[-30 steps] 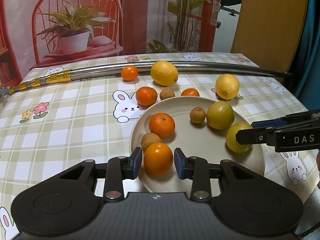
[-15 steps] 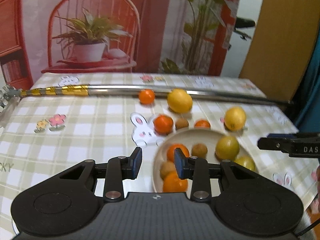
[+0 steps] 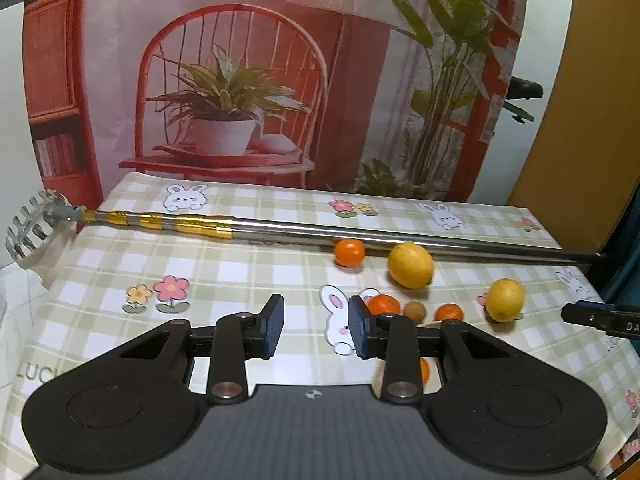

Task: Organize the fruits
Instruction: 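Grasp a mandarin with the left tool while the right tool moves toward a yellow lemon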

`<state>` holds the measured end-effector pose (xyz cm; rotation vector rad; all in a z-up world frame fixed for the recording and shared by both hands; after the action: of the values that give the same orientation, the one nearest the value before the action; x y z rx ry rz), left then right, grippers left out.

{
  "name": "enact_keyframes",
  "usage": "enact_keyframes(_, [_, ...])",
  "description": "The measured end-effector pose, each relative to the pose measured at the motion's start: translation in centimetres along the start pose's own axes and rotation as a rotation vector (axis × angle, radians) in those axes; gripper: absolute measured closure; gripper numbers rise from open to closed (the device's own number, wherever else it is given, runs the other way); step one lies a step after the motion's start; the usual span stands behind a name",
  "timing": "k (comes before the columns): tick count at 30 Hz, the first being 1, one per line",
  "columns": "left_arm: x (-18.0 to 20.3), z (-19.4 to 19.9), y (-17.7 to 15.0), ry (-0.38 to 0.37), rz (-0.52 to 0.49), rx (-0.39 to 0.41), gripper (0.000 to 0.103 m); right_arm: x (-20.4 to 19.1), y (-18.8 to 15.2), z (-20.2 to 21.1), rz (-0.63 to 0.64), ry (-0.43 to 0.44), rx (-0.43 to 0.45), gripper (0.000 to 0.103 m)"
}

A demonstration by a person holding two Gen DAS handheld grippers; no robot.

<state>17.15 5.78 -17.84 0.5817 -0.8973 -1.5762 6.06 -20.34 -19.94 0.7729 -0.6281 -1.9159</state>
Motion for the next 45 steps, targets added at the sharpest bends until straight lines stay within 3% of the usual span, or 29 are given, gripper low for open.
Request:
enact_keyframes(11, [-2.0, -2.0, 1.8, 0.013, -0.005, -0.027, 0.066, 0.8, 0.6, -2.0, -0.031, -0.011, -0.004, 0.058])
enact_keyframes(20, [-0.3, -5.8, 2.8, -0.058, -0.008, -0.084, 0.066, 1.1, 1.5, -4.0, -0.037, -0.005, -0.011, 0.058])
enact_keyframes(26, [2.0, -9.5, 2.0, -0.153, -0.019, -0.173, 0.066, 1.6, 1.5, -5.1, -0.037, -0.008, -0.029, 0.058])
enact_keyframes(31, [3.2, -12.9, 1.0, -0.188, -0.006, -0.250, 0.066, 2.3, 1.3, -5.9, -0.069, -0.006, -0.034, 0.058])
enact_keyframes(45, [4.0, -16.3, -0.6, -0.198, 0.060, -0.307, 0.061, 3.1, 0.7, -6.1, -0.096, 0.007, -0.037, 0.058])
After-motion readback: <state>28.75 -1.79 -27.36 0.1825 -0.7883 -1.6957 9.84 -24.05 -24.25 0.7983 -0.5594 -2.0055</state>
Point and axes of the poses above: each gripper's, at about its wrist camera, not at the fingertips, and z roughly against the way its jaws point, x to its right, y to its top, the point moved 3 cm from there along -z, roughly the way its jaws point, and after that the axes turned 2 degrees about x, right-handed, at the moved point
